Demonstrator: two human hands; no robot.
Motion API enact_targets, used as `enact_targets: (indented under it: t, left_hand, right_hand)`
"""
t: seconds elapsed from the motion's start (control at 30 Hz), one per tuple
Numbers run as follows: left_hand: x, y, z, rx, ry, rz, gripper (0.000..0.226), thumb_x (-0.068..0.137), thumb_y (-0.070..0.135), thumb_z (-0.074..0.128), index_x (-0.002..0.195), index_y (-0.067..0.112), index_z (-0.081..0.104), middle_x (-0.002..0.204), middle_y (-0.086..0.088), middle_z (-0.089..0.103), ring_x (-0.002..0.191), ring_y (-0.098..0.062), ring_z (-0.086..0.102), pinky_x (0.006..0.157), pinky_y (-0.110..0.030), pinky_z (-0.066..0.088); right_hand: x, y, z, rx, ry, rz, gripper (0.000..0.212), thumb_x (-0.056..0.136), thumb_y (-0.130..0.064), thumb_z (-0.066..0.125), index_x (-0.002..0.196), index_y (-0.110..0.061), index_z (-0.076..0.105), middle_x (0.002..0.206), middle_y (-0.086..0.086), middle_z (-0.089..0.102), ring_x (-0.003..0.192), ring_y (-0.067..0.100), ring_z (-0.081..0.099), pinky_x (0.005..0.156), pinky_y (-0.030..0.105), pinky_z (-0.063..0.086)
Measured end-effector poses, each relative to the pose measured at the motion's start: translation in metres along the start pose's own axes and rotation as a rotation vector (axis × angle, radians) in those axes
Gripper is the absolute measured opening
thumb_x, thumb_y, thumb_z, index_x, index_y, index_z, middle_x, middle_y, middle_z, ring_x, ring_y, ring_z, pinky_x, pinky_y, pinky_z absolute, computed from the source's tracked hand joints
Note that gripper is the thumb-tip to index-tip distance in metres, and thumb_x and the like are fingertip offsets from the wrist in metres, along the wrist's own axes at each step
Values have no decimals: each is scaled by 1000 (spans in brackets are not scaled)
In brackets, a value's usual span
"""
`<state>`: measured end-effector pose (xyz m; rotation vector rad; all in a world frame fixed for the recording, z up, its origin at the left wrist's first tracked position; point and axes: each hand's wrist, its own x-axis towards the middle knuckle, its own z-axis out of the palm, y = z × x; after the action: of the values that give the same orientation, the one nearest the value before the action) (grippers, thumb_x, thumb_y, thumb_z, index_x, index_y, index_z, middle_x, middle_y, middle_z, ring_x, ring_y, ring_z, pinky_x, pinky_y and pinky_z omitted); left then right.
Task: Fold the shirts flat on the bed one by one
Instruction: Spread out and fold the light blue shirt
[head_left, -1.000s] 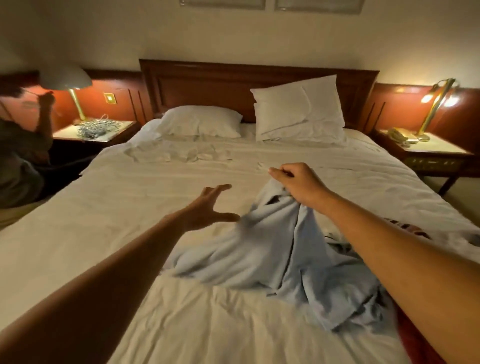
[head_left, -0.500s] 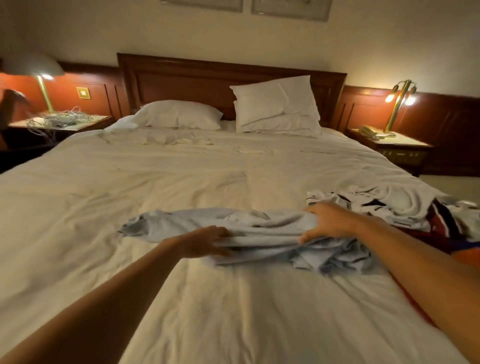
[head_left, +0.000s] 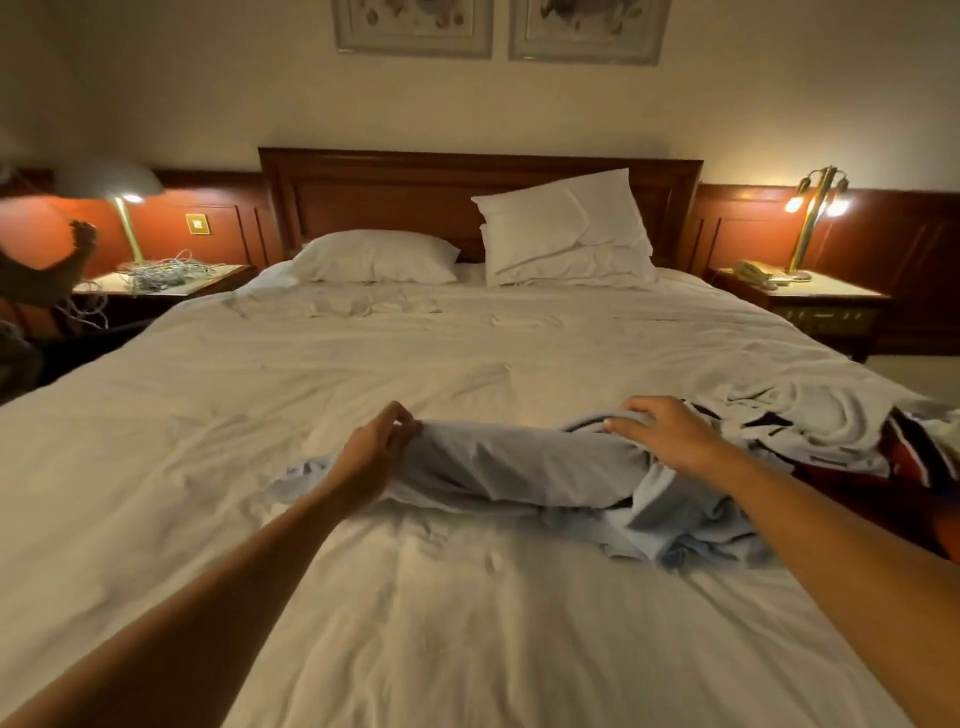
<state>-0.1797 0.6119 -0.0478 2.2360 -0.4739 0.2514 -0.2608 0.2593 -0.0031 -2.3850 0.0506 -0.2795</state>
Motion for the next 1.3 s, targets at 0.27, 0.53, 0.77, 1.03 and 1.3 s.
enact_targets:
  t: [0.27,0.53,0.77,1.03,1.3]
  left_hand:
    - [65,60,-112,-94,455,84,14,105,25,47,106,15,56,102,-6,61,90,-18,54,65,-22,38]
    - [48,-1,-105,166,271,-275,16,92,23,66,105,18,56,110,-16,64,87,-28,60,74,-35,46]
    - [-22,-23,-11,249,-727,-119,46,79,44,80,122,35,64,126,4,62,120,-17,57,104,-26,42]
    - [-36,-30,19,236,-309,30,27,94,27,67,118,17,66,109,2,65,104,-17,59,90,-26,42]
    - [9,41,-105,2,107,158,15,104,28,50,98,29,64,92,11,66,82,1,62,64,-12,45]
  right_hand:
    - [36,-70,-9,574,208,10,30,96,-29,64,126,-25,64,105,-7,68,96,6,65,81,18,54]
    - [-21,14,78,-131,-402,112,114,58,-80,72,151,-24,36,140,-5,51,132,21,49,103,34,43]
    - [-35,56,97,-500,-189,-97,31,90,-48,66,97,-19,58,101,0,64,99,24,62,78,31,42]
    - [-15,-4,16,-40,-63,-76,41,94,-50,53,65,-24,63,53,-13,58,54,-2,55,59,22,42]
    - [-1,-47,-70,-64,405,99,51,102,-49,43,81,-10,68,78,9,64,83,30,60,77,34,40]
